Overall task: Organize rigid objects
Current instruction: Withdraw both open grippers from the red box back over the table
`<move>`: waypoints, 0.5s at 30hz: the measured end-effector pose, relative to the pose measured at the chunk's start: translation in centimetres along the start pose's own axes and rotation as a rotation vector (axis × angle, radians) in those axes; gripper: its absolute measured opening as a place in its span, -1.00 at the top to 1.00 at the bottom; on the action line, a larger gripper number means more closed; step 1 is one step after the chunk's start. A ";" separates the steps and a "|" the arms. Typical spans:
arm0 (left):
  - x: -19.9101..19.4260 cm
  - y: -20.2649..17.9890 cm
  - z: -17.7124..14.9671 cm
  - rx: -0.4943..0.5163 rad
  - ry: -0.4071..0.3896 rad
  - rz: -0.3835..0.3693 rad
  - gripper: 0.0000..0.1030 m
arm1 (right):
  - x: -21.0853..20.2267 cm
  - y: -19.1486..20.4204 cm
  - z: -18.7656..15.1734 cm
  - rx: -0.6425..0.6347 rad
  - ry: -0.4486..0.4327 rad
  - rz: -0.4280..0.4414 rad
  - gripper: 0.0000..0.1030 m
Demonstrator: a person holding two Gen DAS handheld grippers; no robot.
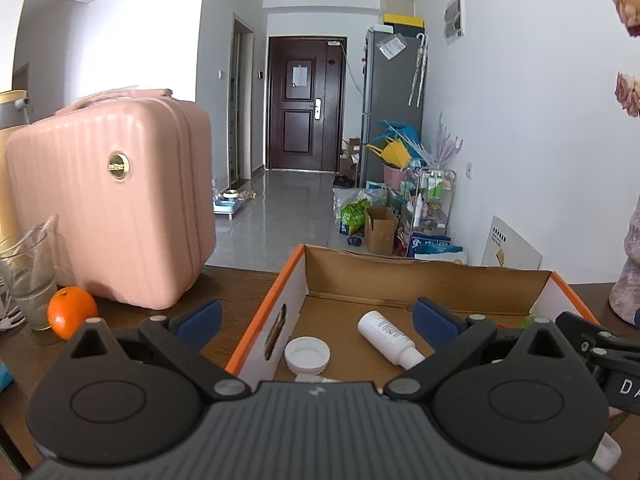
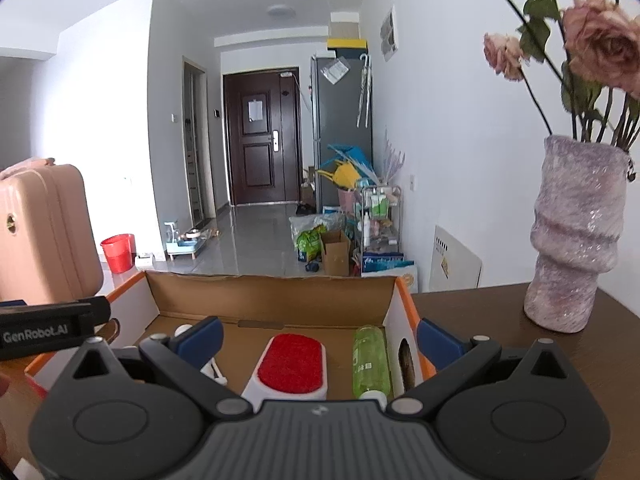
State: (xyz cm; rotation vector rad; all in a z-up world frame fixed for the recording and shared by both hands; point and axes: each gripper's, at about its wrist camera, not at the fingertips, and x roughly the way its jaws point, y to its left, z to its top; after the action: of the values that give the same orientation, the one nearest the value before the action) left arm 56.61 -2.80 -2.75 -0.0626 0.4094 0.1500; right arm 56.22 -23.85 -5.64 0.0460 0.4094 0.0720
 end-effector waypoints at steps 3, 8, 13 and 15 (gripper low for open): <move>-1.2 0.6 -0.4 -0.009 -0.015 0.004 -1.00 | -1.4 0.1 -0.2 -0.010 -0.025 0.005 -1.00; -3.0 1.2 -1.3 0.005 -0.015 -0.010 -1.00 | -4.1 0.5 -0.8 -0.029 -0.063 0.012 -1.00; -5.4 2.1 -2.6 0.010 -0.017 -0.007 -1.00 | -6.7 0.9 -1.6 -0.042 -0.088 0.017 -1.00; -6.4 2.5 -3.2 0.009 -0.018 -0.008 -1.00 | -7.8 1.0 -2.0 -0.044 -0.095 0.020 -1.00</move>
State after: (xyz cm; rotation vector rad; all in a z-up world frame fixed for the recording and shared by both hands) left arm 49.10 -1.45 -3.22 -0.0540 0.3919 0.1410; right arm 48.23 -23.39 -4.34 0.0105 0.3128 0.0982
